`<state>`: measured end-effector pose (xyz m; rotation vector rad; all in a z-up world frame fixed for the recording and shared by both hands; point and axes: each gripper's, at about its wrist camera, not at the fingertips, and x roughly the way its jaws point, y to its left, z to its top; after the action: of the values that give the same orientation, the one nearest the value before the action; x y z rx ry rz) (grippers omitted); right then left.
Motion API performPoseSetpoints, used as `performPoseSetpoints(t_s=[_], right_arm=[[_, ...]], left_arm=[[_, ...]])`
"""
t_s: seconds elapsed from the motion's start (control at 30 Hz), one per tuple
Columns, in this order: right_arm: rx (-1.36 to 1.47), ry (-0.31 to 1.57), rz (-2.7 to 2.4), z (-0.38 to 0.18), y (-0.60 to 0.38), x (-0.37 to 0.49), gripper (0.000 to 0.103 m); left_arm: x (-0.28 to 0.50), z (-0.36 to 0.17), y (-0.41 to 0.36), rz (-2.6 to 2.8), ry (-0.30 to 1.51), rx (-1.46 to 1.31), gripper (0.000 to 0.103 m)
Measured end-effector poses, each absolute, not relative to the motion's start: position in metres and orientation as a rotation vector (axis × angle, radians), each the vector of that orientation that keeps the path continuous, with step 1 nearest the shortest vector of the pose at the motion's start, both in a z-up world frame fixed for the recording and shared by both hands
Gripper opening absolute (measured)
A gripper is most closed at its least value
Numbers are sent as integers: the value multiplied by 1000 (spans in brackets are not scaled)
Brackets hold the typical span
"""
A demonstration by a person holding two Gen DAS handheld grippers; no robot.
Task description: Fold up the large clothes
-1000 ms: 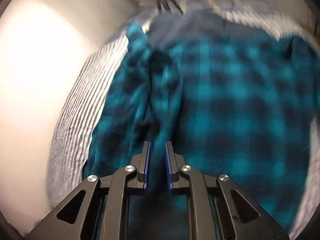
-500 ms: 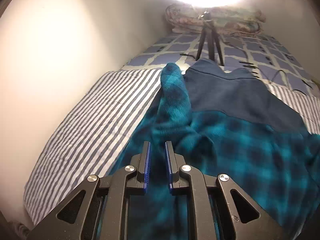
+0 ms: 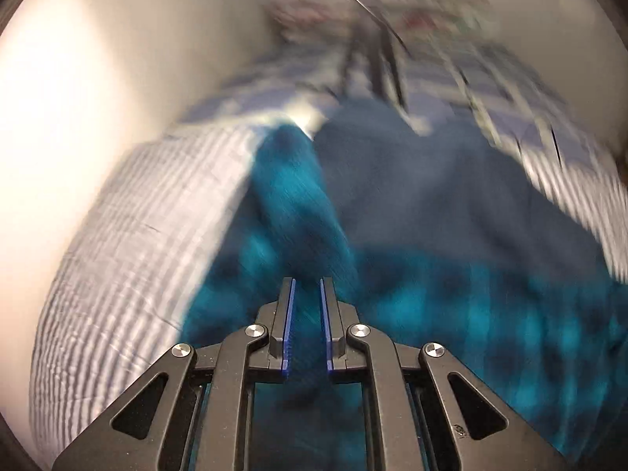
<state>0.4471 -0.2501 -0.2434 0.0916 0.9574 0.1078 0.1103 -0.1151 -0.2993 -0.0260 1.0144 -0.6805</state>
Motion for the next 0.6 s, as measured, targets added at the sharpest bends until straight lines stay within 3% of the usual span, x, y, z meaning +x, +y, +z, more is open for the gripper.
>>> performPoseSetpoints(t_s=[0.17,0.37,0.6], right_arm=[[67,908,198,-245,-228,474,12],[159,1046,80,-298,-247,507,12],[223,993,101,-239,-262,465,15]], left_arm=[[110,-300,-115,-676,1013,-35,22],[102,-301,-124,-665,985,20,22],[97,-291,-127,-664,971,66,22]])
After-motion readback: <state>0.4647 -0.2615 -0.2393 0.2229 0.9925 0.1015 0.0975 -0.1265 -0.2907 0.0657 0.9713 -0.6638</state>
